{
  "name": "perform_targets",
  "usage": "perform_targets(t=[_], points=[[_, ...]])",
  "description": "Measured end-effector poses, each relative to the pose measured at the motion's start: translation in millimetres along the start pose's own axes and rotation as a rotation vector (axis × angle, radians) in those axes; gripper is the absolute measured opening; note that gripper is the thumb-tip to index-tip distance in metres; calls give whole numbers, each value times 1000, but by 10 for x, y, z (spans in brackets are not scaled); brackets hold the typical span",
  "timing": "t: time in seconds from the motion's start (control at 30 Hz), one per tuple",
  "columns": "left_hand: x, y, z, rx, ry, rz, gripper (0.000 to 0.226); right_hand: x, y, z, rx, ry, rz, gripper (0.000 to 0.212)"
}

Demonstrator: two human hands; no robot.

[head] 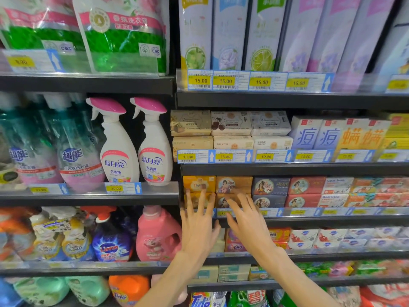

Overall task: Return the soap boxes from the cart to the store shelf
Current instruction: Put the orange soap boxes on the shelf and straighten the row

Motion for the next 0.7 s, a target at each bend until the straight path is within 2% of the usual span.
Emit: perform_targets(t=[0.43,0.7], points=[[41,-115,-33,-7,108,-67,62,35,-41,-56,17,11,-15,32],[36,-91,-13,-37,115,-45,64,-9,23,-102,57,18,0,35]])
Point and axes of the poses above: each hand's wrist, its own x-axis towards the middle knuckle, its own y-axis out of the palm, z = x × y, the point moved 9 cm from there along x, towards the middle knuckle, and after that the axes turned 8 degrees about -z, right-handed, at the moved point
